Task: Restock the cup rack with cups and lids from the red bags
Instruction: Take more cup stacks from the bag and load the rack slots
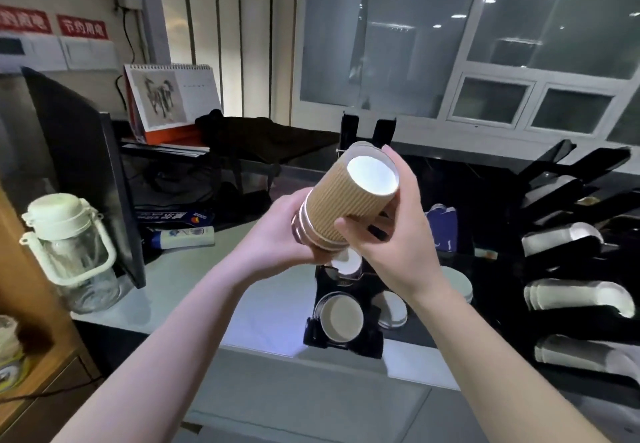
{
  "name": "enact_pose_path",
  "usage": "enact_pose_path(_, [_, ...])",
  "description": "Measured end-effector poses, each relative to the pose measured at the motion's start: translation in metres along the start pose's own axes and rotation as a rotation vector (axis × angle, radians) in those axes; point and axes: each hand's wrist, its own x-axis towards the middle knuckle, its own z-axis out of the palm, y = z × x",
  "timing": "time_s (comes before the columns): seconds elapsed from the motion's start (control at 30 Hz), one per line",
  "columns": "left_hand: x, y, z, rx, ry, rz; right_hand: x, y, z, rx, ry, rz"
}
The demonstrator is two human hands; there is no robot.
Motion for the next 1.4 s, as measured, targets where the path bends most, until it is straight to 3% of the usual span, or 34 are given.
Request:
enact_pose_path(0.1, [0.009, -0.008, 0.011, 0.033, -0.039, 0.007, 0.006, 0.003, -0.009, -0.021, 0.023, -0.045])
enact_pose_path(0.2, [0.011, -0.025, 0.014, 0.117, 0.026, -0.141, 0.009, 0.014, -0.014, -0.112, -0.014, -0.049])
enact_pose_path(0.43, [-0.001, -0.045, 0.0, 0.097, 0.175, -0.32, 0.011, 0.06, -0.009, -0.175, -0.073, 0.139])
enact_pose_path(0.57, [-0.01, -0.047, -0.006, 0.08, 0.204, -0.357, 0.011, 0.089, 0.003, -0.26, -0.202, 0.238])
enact_pose_path(0.67, [-0.016, -0.047, -0.008, 0.082, 0.213, -0.372, 0.007, 0.104, 0.008, -0.403, -0.297, 0.218])
enact_pose_path(0.83, [-0.023, -0.045, -0.002, 0.06, 0.218, -0.399, 0.001, 0.104, 0.005, -0.431, -0.223, 0.081])
enact_pose_path(1.03, [-0.03, -0.034, 0.014, 0.031, 0.17, -0.331, 0.0, 0.095, 0.006, -0.484, -0.237, 0.102])
enact_pose_path(1.23, [-0.046, -0.027, 0.034, 0.045, 0.13, -0.182, -0.037, 0.082, -0.006, -0.417, -0.093, 0.167])
enact_pose_path(1.4, [-0.049, -0.014, 0.075, 0.151, 0.018, -0.053, -0.075, 0.07, -0.034, -0.353, -0.079, 0.258])
